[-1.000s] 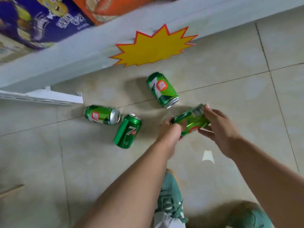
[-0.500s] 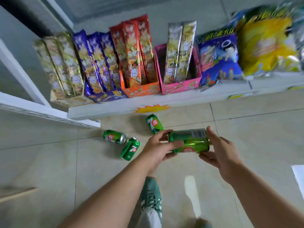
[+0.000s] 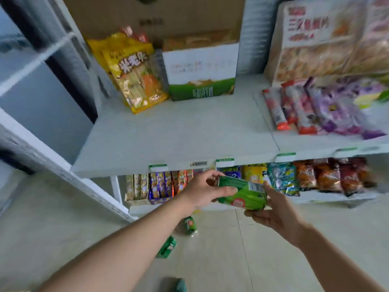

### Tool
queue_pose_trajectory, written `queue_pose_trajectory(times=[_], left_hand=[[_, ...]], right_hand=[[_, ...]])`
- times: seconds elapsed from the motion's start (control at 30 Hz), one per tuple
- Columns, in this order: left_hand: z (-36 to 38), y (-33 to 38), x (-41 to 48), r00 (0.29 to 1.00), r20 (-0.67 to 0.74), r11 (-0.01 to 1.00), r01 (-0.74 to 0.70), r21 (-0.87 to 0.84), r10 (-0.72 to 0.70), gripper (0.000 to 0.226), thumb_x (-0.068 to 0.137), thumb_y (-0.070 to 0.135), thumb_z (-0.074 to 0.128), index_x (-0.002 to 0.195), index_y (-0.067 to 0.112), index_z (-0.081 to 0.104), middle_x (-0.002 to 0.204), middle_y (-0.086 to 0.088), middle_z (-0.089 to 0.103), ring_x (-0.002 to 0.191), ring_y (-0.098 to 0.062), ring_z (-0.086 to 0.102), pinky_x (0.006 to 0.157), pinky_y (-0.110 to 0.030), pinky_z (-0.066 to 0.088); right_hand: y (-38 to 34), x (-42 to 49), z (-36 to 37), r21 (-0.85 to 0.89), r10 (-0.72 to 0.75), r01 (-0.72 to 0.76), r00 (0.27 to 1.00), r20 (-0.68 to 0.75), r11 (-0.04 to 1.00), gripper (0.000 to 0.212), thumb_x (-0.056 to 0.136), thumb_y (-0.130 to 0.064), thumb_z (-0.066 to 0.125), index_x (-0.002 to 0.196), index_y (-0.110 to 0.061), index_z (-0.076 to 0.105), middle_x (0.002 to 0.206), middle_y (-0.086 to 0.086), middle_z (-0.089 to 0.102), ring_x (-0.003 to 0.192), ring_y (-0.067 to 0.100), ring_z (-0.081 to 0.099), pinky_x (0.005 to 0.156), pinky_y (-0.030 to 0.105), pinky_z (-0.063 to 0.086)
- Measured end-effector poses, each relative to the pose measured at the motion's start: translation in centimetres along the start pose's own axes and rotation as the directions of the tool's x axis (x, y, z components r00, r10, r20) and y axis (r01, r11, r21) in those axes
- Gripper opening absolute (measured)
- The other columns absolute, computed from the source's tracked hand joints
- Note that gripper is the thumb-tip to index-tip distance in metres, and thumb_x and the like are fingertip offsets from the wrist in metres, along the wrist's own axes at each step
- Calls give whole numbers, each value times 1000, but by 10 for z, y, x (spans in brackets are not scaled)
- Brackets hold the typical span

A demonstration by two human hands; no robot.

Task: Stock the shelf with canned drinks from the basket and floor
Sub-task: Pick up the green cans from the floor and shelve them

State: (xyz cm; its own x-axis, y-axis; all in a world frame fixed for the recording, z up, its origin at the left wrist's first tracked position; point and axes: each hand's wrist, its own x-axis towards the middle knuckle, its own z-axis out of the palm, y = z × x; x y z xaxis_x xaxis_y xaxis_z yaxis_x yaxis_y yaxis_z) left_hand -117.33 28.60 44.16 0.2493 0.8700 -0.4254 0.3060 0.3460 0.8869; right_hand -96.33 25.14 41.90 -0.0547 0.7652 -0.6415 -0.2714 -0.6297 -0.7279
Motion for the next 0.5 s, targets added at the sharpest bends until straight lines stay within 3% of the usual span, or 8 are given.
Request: queue_pose_trajectory(times=[0.13,0.23,0.37,0.5], left_hand=[[-2,97,-45,989,25,974,-146,174,144,55,65,46,84,111,24,65,106,0,66,99,-18,65,86,-30,54],[-10,164,-73,972,55,936,-233,265,227,51,76,40,79,117,15,61,100,1,61,88,-11,62,71,-20,52],[-23,244,-106,918,68,837,-386,387,392,48,74,51,78,107,19,65,91,5,64,85,-12,63,75,-32,54],[-42,311,-134,836,94,683,-501,532,540,54,64,69,72,96,26,65,80,12,60,75,-4,57,60,-20,41]], right_hand=[[-62,-76,8,60,-24,20,998,50,998,45,97,-50,44,118,-14,62,107,15,73,81,40,73,66,38,62],[-103,-116,17,86,-74,66,993,92,994,47,99,-50,39,114,-12,61,99,16,75,72,37,73,56,34,59],[-163,-160,36,89,-182,171,975,130,981,49,97,-53,39,108,-11,60,86,16,74,60,35,72,50,34,59],[-218,-193,54,117,-268,247,934,236,962,58,94,-55,37,115,-5,57,93,22,71,62,37,72,54,37,60]])
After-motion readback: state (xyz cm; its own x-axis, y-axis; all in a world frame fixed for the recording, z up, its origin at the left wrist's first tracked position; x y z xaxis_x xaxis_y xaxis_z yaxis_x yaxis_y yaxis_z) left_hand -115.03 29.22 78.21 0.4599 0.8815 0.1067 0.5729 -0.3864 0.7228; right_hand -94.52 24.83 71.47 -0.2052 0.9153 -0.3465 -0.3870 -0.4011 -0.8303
